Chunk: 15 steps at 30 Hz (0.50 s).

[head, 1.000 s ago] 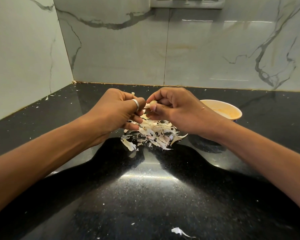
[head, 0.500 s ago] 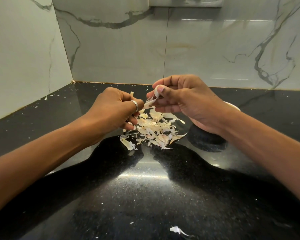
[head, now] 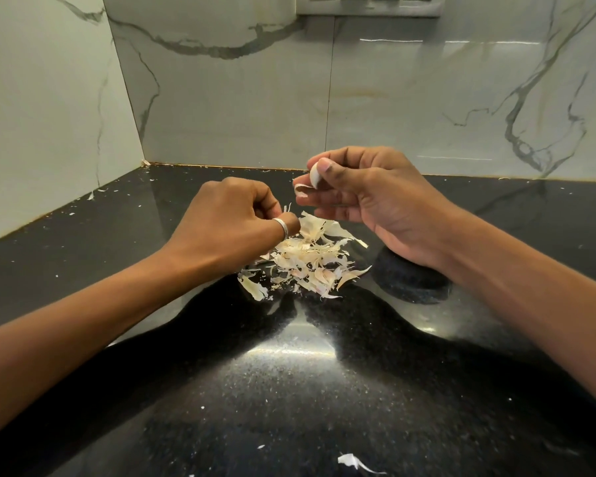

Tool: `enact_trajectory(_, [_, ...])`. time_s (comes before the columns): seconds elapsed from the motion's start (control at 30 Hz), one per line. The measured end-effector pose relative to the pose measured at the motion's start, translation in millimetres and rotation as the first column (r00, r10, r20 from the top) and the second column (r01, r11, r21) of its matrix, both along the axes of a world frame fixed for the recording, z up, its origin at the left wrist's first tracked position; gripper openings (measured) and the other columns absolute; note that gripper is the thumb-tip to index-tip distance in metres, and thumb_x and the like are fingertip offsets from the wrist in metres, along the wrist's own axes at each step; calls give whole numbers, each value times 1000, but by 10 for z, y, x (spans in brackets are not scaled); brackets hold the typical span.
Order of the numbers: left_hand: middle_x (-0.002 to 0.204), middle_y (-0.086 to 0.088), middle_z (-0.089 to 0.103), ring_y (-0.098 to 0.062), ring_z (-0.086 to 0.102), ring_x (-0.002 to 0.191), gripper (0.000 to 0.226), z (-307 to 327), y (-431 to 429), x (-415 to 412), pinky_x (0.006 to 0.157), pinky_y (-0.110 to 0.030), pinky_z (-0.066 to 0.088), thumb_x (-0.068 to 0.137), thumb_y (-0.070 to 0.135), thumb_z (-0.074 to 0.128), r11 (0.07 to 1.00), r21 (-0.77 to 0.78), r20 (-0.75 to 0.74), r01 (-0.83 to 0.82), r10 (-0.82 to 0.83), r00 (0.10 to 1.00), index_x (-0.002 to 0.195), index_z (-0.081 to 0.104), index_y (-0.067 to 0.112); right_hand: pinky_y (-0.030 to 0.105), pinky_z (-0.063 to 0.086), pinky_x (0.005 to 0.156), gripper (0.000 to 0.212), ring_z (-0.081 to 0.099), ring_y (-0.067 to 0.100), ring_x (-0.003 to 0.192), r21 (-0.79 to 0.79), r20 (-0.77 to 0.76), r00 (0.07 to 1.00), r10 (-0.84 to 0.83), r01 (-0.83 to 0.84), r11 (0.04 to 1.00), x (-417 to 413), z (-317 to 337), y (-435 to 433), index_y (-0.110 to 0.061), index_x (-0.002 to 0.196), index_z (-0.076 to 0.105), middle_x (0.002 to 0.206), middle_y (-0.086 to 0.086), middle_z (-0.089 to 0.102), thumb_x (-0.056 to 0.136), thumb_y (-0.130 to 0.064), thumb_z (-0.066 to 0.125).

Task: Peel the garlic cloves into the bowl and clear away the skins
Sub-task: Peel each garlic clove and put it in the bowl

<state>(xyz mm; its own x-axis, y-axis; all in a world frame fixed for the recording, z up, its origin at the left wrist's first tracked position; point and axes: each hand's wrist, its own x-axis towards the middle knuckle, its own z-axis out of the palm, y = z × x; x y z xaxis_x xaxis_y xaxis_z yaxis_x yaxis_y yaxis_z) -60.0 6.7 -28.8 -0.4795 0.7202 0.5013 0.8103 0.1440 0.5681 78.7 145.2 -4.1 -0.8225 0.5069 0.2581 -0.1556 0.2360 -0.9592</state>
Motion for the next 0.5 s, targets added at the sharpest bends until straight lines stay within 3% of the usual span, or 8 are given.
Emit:
enact_trajectory(0.1, [72,13,67,0,60,62,14,6,-9,-9,58,-18,45,81,36,77,996,84,-145,17,-5,989,82,67,27,34,59,84,18,76,25,98,35,34,999,1,-3,999,2,-16,2,-4,113,66,107,10,78,104,-17,58])
enact_trajectory(0.27, [87,15,62,-2,60,62,35,2,0,-49,61,-24,50,82,46,78,984,166,-329,58,0,944,105,68,22,34,59,83,20,72,15,86,80,91,996,23,-30,996,-13,-61,-20,-2,116,66,107,10,78,105,-17,56])
enact_trajectory(0.33, [88,13,63,-1,59,61,34,-12,8,-65,60,-23,48,82,49,77,984,163,-360,77,-14,933,102,70,23,36,57,85,19,72,16,90,118,104,994,20,-32,993,-22,-77,-24,-5,114,67,106,9,78,105,-19,57])
enact_trajectory(0.5, [82,14,65,-1,58,65,13,-49,16,-87,64,-26,47,84,36,78,984,158,-370,83,-19,929,90,74,26,39,55,88,16,74,21,96,171,100,995,16,-33,985,-36,-83,-14,-9,107,67,102,7,78,104,-22,58])
